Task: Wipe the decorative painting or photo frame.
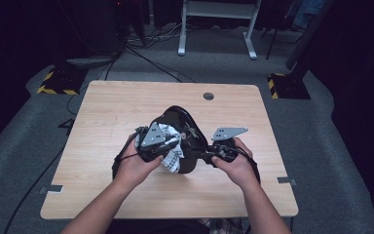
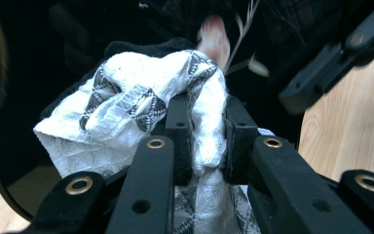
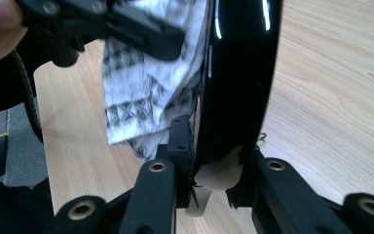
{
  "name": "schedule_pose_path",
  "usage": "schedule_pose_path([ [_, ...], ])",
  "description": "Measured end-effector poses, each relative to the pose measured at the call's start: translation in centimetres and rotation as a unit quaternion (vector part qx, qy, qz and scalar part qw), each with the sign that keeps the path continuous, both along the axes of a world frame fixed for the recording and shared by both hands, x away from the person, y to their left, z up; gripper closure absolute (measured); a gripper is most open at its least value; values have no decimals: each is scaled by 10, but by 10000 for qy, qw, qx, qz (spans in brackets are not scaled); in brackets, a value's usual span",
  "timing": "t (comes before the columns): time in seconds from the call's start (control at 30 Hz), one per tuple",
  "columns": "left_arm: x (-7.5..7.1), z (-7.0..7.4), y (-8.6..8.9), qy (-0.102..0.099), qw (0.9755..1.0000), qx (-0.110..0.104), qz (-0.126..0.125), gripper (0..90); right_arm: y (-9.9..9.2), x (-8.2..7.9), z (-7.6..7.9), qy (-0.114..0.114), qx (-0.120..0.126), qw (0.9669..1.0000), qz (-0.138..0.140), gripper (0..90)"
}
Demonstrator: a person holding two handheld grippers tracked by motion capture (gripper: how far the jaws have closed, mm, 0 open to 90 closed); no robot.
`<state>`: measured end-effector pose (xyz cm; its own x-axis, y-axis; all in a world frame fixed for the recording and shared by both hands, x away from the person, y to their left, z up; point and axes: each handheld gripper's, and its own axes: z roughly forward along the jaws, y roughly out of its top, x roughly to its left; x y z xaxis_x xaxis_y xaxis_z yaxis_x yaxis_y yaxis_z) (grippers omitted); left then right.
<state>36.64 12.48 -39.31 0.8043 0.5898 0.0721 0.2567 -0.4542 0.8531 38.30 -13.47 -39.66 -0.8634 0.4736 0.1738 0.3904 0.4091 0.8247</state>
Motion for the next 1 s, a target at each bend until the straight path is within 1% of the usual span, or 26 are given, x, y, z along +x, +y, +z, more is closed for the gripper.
schedule_pose_path([
  [0.07,1,-7,2,100,9999,-93,2,775,0,0,0,-7,-11,10000,-9,767],
  [0.1,1,-10,4,151,9998,-157,8,775,0,0,0,-6,-10,10000,-8,767],
  [0.17,1,-11,6,199,9996,-203,3,775,0,0,0,-2,-9,10000,-9,767],
  [0.23,1,-9,6,217,9996,-162,28,775,1,0,0,-5,-5,10000,1,767],
  [0.3,2,-3,7,127,9998,-111,75,775,2,0,1,-13,-14,10000,7,767],
  [0.33,2,0,8,80,9999,-118,92,775,1,0,1,-10,-18,10000,13,768],
  [0.37,3,3,9,36,9998,-138,122,775,1,0,0,-4,-2,10000,19,767],
  [0.43,5,9,11,8,9996,-228,157,775,1,0,0,17,10,10000,27,768],
  [0.47,7,12,13,35,9994,-291,159,775,0,0,0,14,5,10000,32,768],
  [0.53,8,11,13,45,9994,-308,137,775,0,0,0,23,11,10000,27,768],
  [0.57,8,10,13,35,9995,-280,139,775,0,0,0,22,10,10000,26,767],
  [0.6,8,7,13,68,9996,-232,149,775,0,0,0,26,14,10000,25,767],
  [0.73,9,-8,14,298,9993,-152,153,775,0,0,0,8,-2,10000,16,766],
  [0.77,9,-10,15,317,9993,-132,151,775,-1,0,0,16,-1,10000,11,765],
  [0.83,8,-10,15,327,9993,-102,167,775,-1,0,0,18,4,10000,13,766],
  [0.9,8,-7,15,312,9993,-27,200,775,0,0,0,20,8,10000,17,766],
  [0.97,9,-3,16,232,9994,-23,237,774,0,0,1,26,1,10000,20,766],
  [1.0,10,1,17,175,9995,-71,270,774,0,0,0,28,3,10000,22,766],
])
